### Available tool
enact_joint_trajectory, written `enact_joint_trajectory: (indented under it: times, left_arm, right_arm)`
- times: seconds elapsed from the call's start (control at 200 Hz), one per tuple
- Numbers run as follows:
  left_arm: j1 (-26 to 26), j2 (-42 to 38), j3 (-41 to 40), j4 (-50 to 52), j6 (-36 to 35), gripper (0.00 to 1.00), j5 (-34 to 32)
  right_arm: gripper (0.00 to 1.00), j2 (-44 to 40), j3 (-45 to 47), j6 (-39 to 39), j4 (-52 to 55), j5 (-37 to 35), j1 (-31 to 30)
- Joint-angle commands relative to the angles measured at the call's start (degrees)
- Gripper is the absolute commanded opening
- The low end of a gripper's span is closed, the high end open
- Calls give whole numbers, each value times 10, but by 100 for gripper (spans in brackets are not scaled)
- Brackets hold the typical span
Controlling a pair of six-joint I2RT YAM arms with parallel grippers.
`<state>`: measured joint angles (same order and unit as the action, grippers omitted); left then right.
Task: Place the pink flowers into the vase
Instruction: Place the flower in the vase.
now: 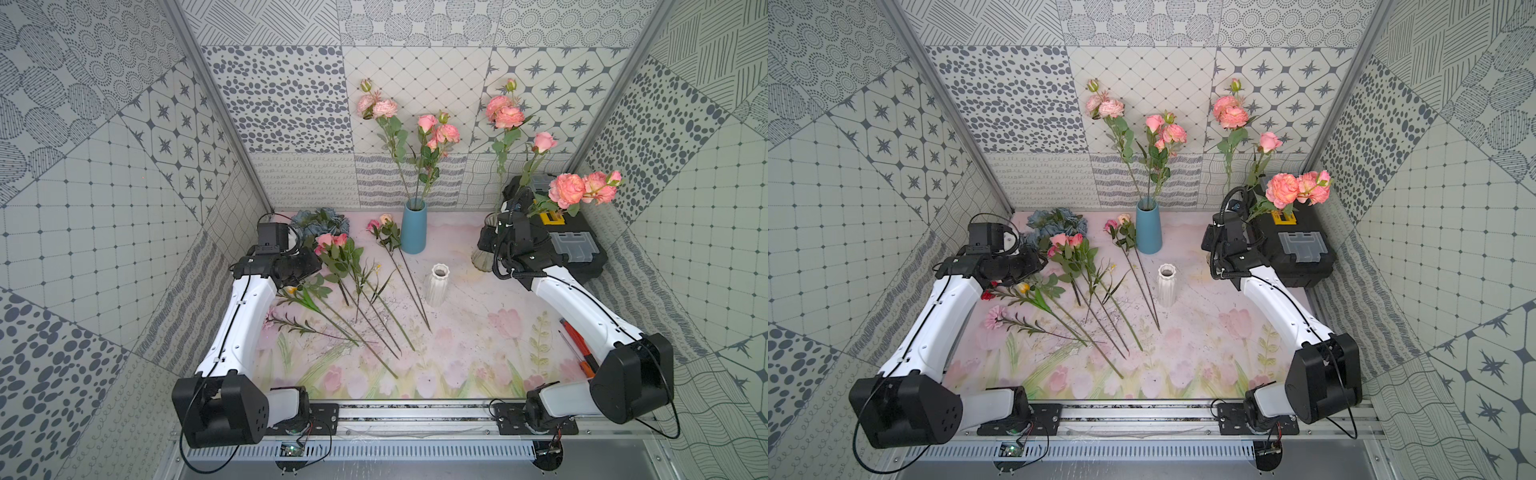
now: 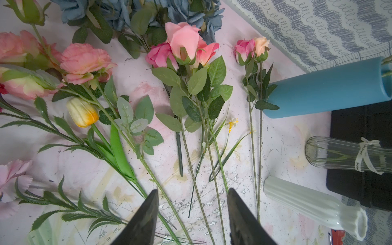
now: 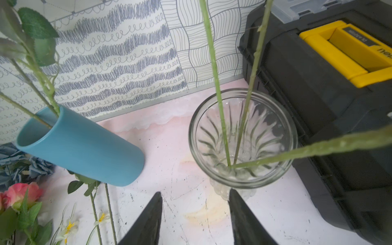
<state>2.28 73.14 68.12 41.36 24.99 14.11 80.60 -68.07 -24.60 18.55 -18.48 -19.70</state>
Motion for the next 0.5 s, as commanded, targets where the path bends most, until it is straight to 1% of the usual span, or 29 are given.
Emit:
enact_joint_trajectory:
  times: [0.0,0.14,0.265,0.495]
  left_arm:
    - [1,-1,4,-6,0,52,-14]
    - [1,-4,4,-6,-1,52,-21]
    - [1,-4,3,-5,1,52,-27]
    - [1,-4,3,-4,2,52,-36]
  right_arm:
    - [52,-14,-26,-28,47,-18,-19]
    - [52,-10,-42,-33,81,-19,-35]
    - [53,-5,-53,-36,102,-9,-37]
    - [53,-17,-57,-25,114,11,-59]
